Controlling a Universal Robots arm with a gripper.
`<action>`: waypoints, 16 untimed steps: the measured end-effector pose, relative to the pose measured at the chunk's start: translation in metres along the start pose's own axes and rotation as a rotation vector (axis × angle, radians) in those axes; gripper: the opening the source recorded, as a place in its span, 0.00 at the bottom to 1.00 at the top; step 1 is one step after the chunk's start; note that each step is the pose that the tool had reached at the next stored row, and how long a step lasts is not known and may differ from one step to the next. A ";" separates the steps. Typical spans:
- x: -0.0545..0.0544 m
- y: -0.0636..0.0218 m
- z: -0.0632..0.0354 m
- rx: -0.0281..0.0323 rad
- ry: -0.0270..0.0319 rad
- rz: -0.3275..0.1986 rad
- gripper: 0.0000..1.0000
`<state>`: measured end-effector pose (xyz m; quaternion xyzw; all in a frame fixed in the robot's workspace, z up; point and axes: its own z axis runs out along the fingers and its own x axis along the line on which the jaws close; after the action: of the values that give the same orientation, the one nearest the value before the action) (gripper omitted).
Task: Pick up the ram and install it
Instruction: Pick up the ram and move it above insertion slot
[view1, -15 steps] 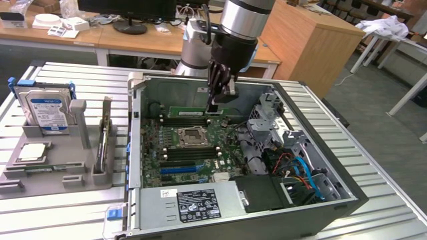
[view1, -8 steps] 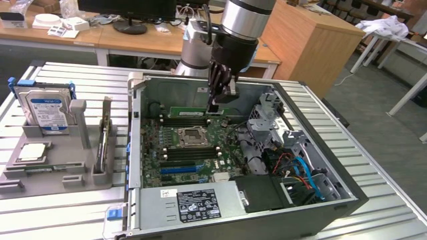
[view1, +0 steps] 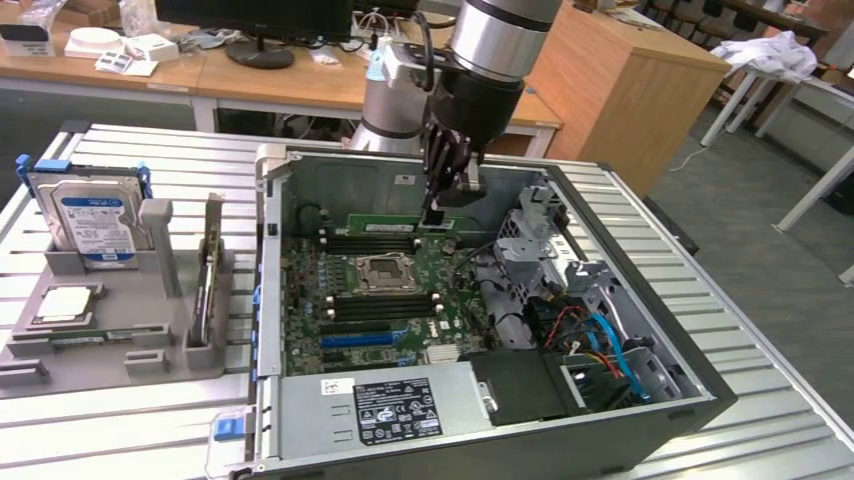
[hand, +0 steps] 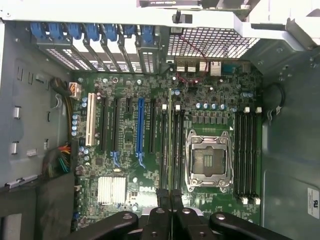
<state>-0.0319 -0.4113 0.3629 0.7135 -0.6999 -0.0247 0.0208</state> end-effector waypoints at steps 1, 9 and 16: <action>0.000 -0.0007 0.0000 -0.0001 0.0000 0.000 0.12; 0.000 -0.0010 0.0013 0.0000 -0.0001 0.000 0.12; 0.000 -0.0015 0.0097 0.0000 -0.0001 0.000 0.12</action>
<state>-0.0310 -0.4112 0.3531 0.7135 -0.6999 -0.0247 0.0208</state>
